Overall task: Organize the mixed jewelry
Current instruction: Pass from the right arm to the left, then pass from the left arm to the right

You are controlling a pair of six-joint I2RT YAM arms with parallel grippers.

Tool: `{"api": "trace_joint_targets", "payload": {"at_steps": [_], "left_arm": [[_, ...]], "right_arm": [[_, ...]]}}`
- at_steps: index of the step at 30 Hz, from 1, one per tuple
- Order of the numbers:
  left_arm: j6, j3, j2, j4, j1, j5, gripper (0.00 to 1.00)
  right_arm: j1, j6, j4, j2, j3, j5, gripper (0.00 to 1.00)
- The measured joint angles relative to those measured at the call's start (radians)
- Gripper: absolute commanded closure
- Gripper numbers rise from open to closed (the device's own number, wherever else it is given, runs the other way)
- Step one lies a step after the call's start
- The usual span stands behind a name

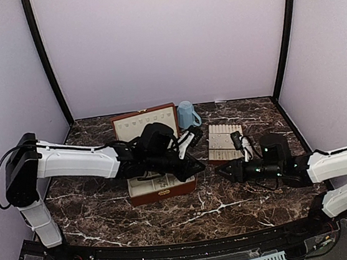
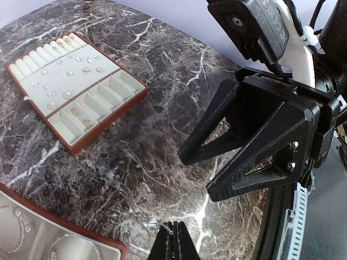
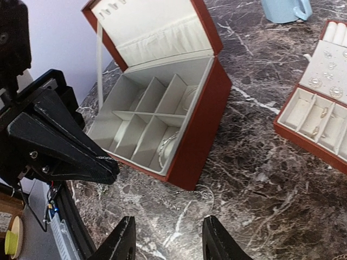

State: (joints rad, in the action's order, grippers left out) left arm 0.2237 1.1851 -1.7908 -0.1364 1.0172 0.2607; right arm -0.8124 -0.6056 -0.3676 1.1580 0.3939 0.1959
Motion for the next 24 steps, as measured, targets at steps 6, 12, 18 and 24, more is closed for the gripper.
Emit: {"api": "trace_joint_targets", "payload": {"at_steps": [6, 12, 18, 24], "left_arm": [[0.005, 0.037, 0.026, 0.133, -0.016, 0.097, 0.99], [0.008, 0.068, 0.050, 0.222, -0.025, 0.150, 0.99], [0.018, 0.072, 0.062, 0.259, -0.027, 0.174, 0.99], [0.027, 0.072, 0.069, 0.269, -0.027, 0.192, 0.99]], "right_arm": [[-0.040, 0.010, -0.072, 0.016, 0.000, 0.044, 0.57], [-0.072, 0.024, -0.143, 0.071, 0.001, 0.066, 0.58], [-0.111, 0.040, -0.195, 0.145, 0.007, 0.068, 0.62], [-0.124, 0.051, -0.260, 0.200, 0.013, 0.055, 0.63]]}}
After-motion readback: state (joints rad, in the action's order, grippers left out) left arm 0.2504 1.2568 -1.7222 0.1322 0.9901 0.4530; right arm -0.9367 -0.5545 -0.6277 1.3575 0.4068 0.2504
